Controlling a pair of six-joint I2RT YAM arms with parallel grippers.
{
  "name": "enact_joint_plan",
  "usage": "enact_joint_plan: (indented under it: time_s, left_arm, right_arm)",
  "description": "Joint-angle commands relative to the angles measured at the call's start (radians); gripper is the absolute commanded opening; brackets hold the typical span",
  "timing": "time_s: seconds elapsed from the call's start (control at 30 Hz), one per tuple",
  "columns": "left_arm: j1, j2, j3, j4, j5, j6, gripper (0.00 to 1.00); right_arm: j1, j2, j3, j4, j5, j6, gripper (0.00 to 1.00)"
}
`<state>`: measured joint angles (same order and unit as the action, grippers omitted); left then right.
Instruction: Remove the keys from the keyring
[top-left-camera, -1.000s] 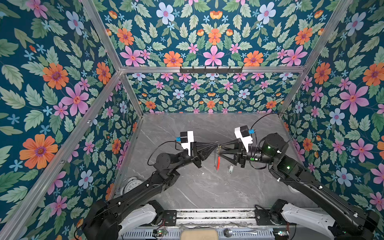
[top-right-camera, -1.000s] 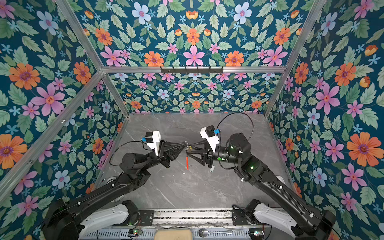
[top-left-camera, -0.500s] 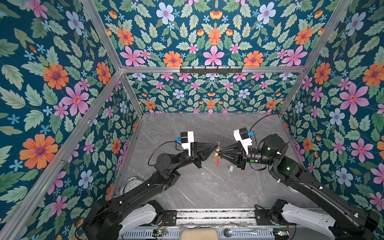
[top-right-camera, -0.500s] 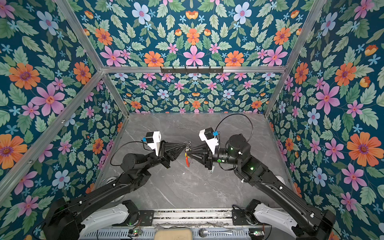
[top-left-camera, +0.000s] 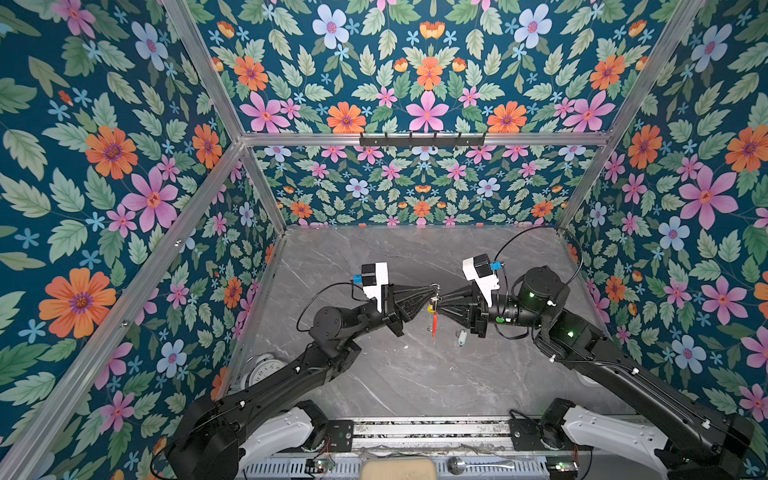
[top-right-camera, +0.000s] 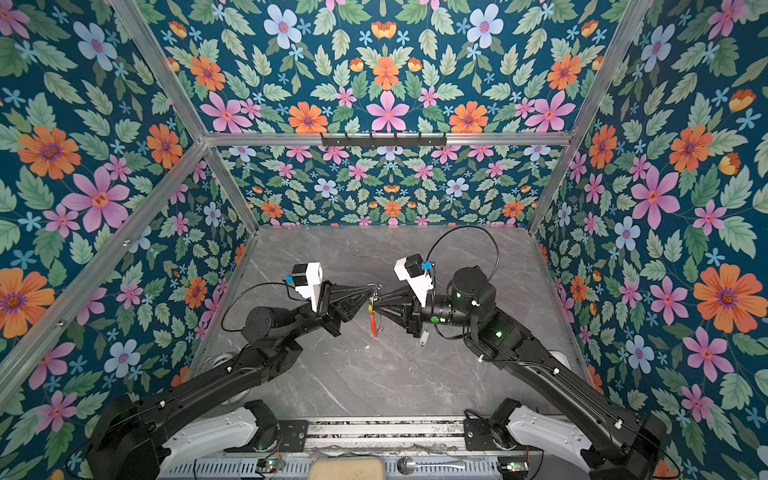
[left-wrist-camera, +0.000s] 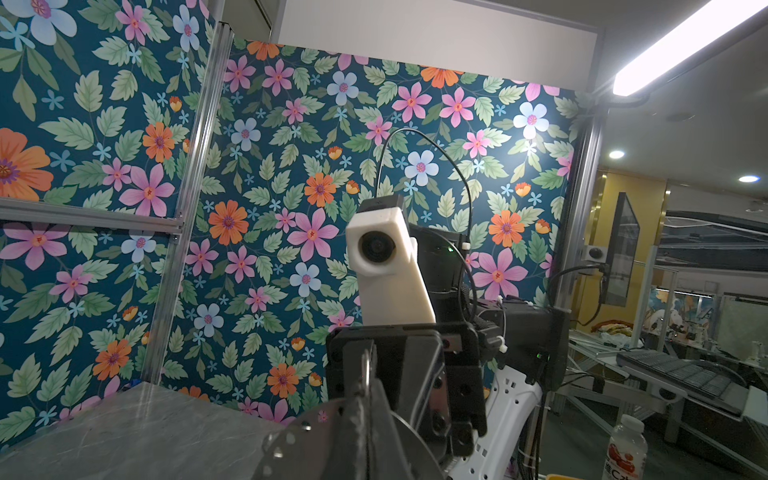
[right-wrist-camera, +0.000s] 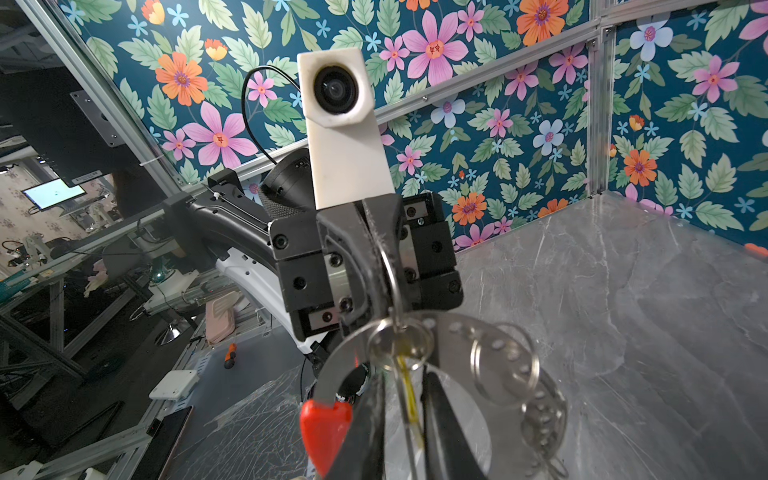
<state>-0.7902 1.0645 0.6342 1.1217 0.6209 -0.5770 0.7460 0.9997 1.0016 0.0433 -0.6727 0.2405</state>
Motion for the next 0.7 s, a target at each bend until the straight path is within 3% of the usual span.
enact_joint_plan:
  time_s: [0.0,0.17,0.47,0.67]
  left_arm:
    - [0.000,0.002,0.000,0.044,0.008,-0.006,0.00]
    - [0.000,0.005,0.000,0.046,0.010,-0.007,0.00]
    - [-0.001,0.004,-0.005,0.049,0.009,-0.011,0.00]
    - [-0.001,-0.018,-0.009,0.016,0.010,0.004,0.00]
  right_arm:
    - [0.001,-0.002,-0.001,0.054,-0.002,0.012,0.18]
    - [0.001,-0.004,-0.004,0.059,-0.001,0.014,0.25]
    - [0.000,-0.006,0.002,0.039,-0.003,0.007,0.00]
    - [0.001,-0.007,0.046,-0.089,0.004,-0.023,0.00]
